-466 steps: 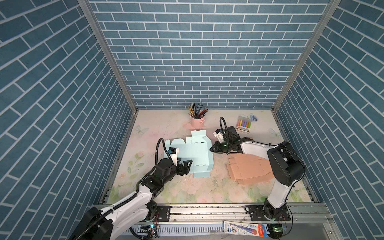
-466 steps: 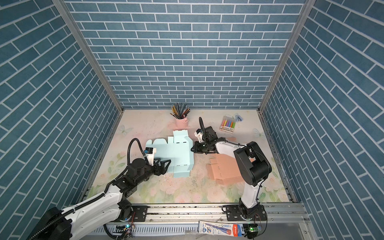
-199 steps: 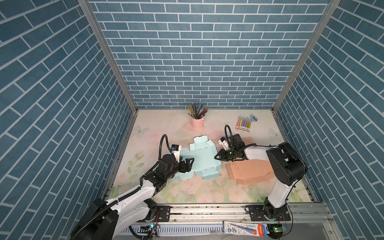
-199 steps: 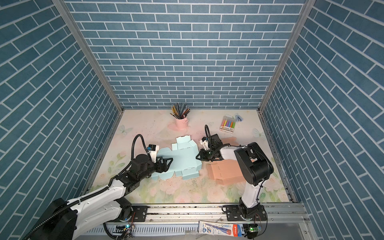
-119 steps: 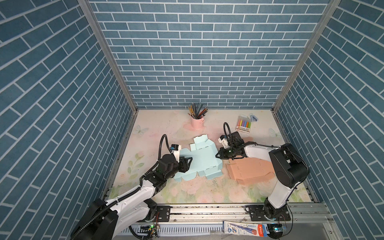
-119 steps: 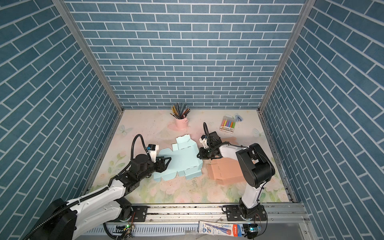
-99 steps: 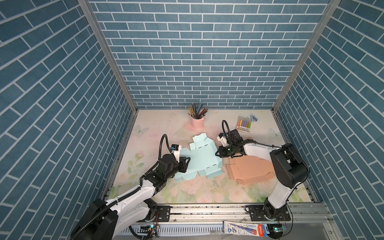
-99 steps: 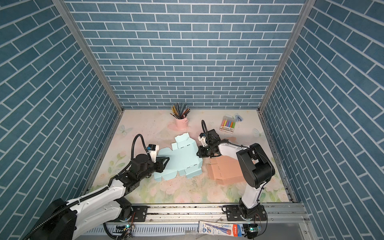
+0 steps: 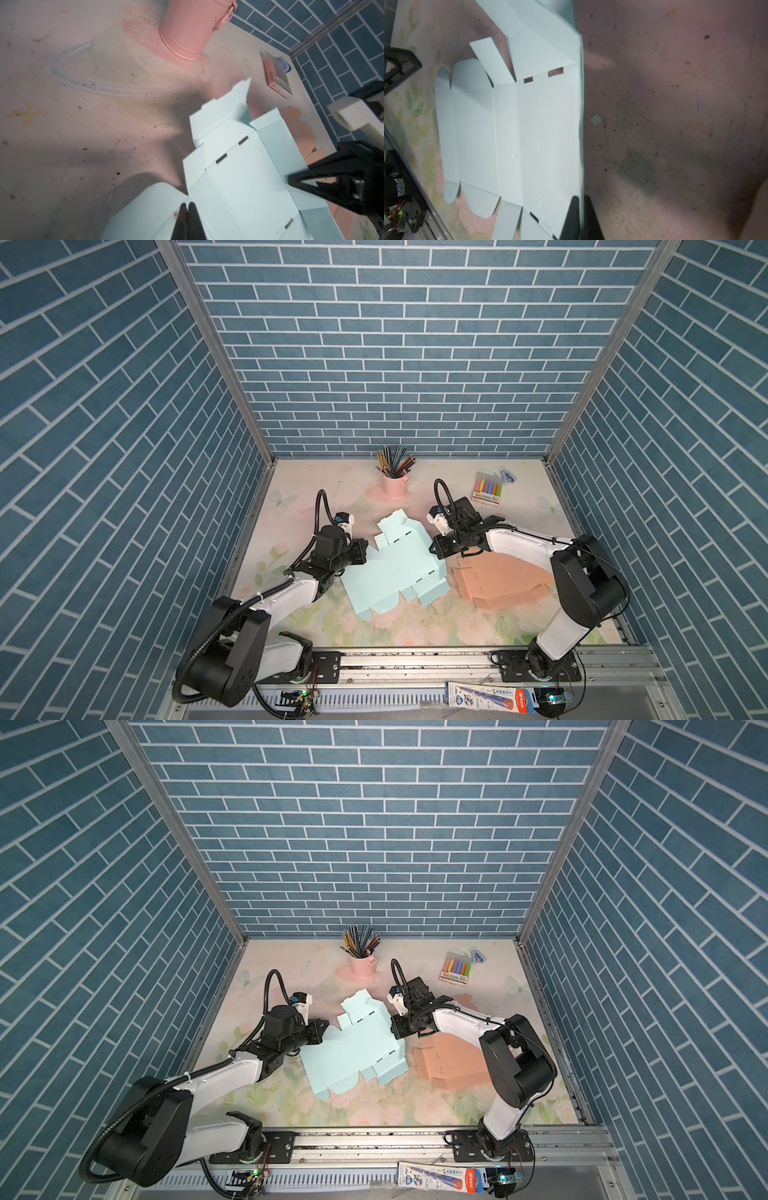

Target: Fold the paper box

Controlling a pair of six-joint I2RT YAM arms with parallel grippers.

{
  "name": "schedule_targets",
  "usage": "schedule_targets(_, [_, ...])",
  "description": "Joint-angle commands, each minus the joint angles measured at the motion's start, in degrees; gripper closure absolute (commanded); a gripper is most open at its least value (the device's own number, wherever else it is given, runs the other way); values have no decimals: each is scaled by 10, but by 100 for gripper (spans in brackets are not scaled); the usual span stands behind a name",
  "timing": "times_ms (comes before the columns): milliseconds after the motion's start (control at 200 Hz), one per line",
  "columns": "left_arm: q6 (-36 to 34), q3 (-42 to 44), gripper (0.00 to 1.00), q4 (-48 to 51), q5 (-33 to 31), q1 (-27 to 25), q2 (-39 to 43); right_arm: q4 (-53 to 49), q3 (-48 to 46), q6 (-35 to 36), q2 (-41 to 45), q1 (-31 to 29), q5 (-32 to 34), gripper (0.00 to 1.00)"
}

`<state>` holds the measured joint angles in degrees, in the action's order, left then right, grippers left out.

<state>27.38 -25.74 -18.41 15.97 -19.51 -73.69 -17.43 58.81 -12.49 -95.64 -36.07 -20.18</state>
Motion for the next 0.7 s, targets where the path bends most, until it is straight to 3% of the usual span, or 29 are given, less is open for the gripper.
schedule_targets(0, [-14, -30, 100, -23, 15, 15, -23, -18, 15, 41, 24, -2, 18, 97])
schedule_targets(290, [-21, -64, 100, -56, 7, 13, -115, -23, 22, 56, 26, -14, 36, 97])
schedule_targets(695, [-35, -95, 100, -66, 8, 6, -174, -27, 37, 62, 19, -25, 49, 97])
